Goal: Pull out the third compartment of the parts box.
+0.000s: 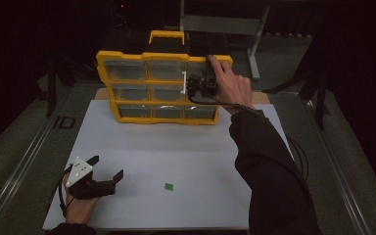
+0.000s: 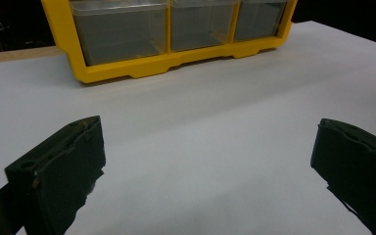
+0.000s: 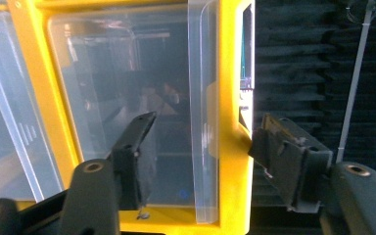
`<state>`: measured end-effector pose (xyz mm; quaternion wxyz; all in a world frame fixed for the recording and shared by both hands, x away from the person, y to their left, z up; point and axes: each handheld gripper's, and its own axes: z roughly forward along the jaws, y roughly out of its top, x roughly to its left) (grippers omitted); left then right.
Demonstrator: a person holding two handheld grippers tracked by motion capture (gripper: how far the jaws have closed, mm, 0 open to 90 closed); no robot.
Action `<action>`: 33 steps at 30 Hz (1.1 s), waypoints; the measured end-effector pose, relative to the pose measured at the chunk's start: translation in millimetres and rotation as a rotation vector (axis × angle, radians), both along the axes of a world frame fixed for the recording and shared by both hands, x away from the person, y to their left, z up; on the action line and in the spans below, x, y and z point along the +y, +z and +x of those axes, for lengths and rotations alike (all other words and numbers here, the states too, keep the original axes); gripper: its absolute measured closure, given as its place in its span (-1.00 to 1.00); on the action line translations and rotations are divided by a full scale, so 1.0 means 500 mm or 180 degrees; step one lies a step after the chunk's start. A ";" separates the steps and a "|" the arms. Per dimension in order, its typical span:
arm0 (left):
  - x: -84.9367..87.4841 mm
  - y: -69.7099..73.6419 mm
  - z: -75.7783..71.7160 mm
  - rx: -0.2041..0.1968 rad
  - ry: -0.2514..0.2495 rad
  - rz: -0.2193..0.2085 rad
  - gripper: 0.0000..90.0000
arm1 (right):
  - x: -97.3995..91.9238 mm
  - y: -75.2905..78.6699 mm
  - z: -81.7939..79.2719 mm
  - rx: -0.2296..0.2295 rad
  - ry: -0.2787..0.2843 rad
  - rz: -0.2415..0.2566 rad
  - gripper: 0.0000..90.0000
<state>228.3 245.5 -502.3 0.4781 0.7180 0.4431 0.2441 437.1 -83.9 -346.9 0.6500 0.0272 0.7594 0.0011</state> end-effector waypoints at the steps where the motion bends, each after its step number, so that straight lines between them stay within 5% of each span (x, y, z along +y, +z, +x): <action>1: 0.000 0.000 0.000 0.0000 0.0000 0.0000 -1.00 | 0.000 -0.001 0.002 -0.0018 -0.0006 -0.0011 -0.08; 22: -0.001 -0.001 0.001 0.0010 -0.0002 0.0009 -1.00 | -0.006 -0.022 0.005 -0.0413 -0.0044 -0.0275 0.32; 33: -0.001 -0.002 0.002 0.0025 -0.0005 0.0008 -1.00 | -0.011 -0.020 -0.003 -0.0410 0.0034 -0.0270 0.36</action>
